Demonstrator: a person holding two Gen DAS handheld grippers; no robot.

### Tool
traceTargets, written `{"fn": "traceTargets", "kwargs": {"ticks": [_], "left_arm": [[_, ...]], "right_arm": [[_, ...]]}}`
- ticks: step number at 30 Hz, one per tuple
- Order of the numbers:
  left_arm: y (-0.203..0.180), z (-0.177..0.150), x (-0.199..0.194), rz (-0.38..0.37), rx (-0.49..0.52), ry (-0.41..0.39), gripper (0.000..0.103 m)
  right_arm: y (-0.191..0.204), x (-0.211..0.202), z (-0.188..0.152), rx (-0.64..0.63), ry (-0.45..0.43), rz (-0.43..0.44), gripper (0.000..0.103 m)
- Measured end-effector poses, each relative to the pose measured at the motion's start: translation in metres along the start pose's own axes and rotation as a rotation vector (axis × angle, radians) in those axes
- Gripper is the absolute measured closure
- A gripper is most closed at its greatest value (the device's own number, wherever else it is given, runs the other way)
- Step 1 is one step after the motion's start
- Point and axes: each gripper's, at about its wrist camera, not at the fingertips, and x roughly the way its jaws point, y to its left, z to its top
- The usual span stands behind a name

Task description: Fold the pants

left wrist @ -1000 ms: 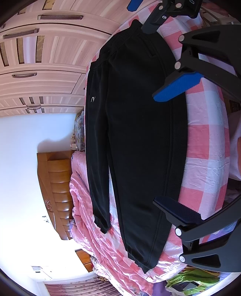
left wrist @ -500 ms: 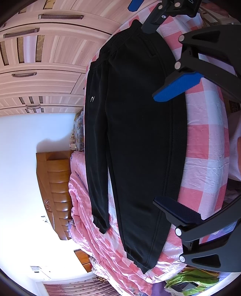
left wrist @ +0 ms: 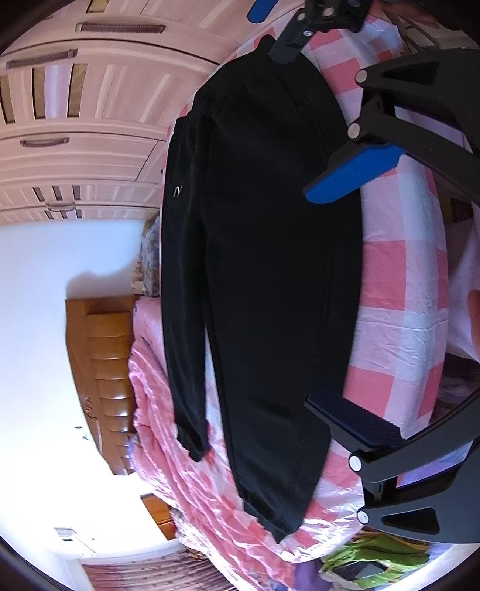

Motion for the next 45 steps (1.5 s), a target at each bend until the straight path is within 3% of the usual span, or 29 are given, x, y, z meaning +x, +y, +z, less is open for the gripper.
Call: {"fn": "traceTargets", "kwargs": {"ticks": [6,10,14,18,21,23,24,25,27,31,38,40,45], "left_arm": [[0.012,0.002,0.024,0.012,-0.038,0.089,0.001],[0.018,0.01,0.043,-0.033,-0.042,0.136,0.002],[0.018,0.042,0.056,-0.045,0.01,0.075,0.002],[0.026,0.089,0.085,-0.155,0.02,0.026,0.002],[0.033,0.126,0.127,-0.306,0.016,0.127,0.002],[0.034,0.151,0.172,-0.39,0.071,0.237,0.002],[0.032,0.158,0.187,-0.381,0.111,0.255,0.002],[0.029,0.171,0.211,-0.333,0.192,0.264,0.002],[0.026,0.189,0.243,-0.31,0.279,0.265,0.002],[0.026,0.228,0.311,-0.38,0.364,0.303,0.002],[0.025,0.262,0.379,-0.453,0.499,0.309,0.003],[0.025,0.267,0.397,-0.503,0.522,0.33,0.014],[0.023,0.275,0.417,-0.605,0.546,0.376,0.025]], "right_arm": [[-0.025,0.02,0.021,0.041,0.01,0.021,0.004],[-0.03,0.029,0.046,0.0,-0.032,0.035,0.004],[-0.044,0.053,0.083,-0.014,-0.022,0.109,0.004],[-0.068,0.1,0.129,-0.048,0.044,0.178,0.004],[-0.087,0.154,0.158,-0.115,0.097,0.208,0.004],[-0.106,0.202,0.175,-0.102,0.158,0.231,0.004],[-0.115,0.223,0.182,-0.087,0.19,0.252,0.004],[-0.124,0.25,0.188,-0.076,0.226,0.279,0.004],[-0.135,0.291,0.196,-0.074,0.281,0.285,0.004],[-0.144,0.357,0.205,-0.115,0.361,0.294,0.004],[-0.145,0.399,0.216,-0.199,0.415,0.336,0.004],[-0.14,0.404,0.214,-0.222,0.436,0.373,0.005],[-0.127,0.405,0.2,-0.3,0.468,0.428,0.019]]}}
